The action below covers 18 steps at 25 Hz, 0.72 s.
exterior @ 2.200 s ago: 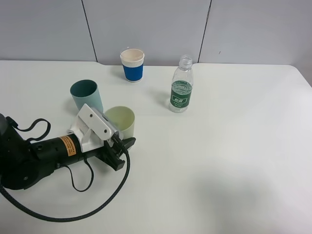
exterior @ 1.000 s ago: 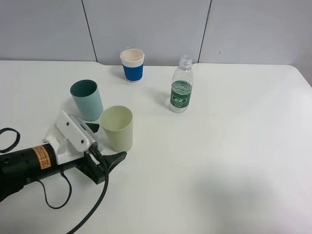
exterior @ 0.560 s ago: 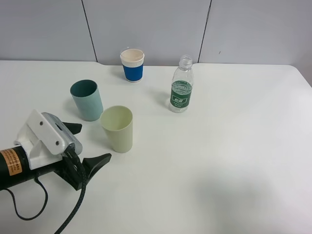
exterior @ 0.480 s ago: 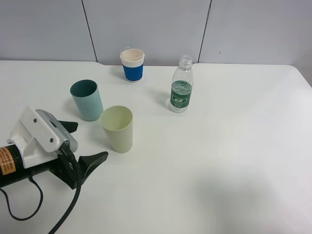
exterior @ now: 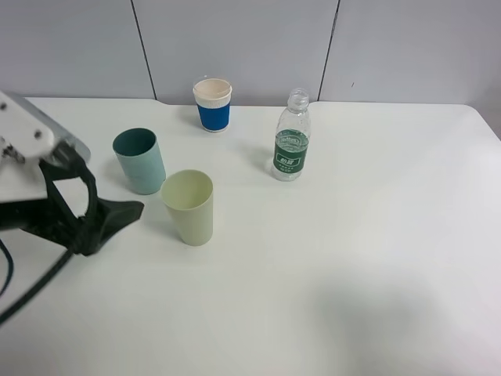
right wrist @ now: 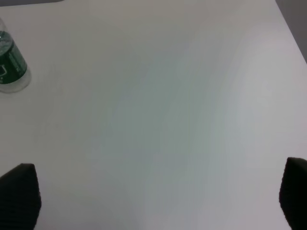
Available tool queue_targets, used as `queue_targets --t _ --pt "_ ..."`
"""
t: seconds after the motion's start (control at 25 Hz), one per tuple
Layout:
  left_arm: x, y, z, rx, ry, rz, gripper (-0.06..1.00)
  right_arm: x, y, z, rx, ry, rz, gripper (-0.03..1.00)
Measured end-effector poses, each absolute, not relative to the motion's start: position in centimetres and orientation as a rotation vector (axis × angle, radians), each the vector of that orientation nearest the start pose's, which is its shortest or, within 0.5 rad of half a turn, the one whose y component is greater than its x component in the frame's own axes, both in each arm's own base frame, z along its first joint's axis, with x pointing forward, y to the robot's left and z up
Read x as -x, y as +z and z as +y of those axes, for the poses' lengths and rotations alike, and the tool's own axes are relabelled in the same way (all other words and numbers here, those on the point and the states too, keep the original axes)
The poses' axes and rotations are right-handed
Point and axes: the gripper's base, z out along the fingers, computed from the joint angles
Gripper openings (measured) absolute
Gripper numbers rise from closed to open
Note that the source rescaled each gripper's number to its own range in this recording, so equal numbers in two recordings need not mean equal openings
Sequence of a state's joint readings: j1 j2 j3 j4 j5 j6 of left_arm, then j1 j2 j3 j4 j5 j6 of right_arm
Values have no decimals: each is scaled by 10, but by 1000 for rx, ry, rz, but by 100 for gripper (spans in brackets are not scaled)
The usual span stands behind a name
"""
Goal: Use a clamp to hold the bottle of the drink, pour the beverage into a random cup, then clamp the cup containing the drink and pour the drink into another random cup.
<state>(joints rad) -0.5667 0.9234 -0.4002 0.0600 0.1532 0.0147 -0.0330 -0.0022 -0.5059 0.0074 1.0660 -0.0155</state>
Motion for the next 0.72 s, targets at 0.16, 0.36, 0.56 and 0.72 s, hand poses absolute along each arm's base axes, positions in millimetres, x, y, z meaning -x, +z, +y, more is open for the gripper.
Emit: queue_targets --t 0.16,0.36,0.56,0.72 --pt "-153 282 -77 -622 -168 2143 99 6 278 1 -17 -21 2041 100" --pt "-145 322 -44 -476 -5 2177 99 6 278 1 -17 -21 2041 100" --pt "-121 340 -16 -272 54 2135 99 6 278 1 -17 -21 2041 100" --pt "-96 351 -6 -136 17 2049 99 6 278 1 -17 -21 2041 100"
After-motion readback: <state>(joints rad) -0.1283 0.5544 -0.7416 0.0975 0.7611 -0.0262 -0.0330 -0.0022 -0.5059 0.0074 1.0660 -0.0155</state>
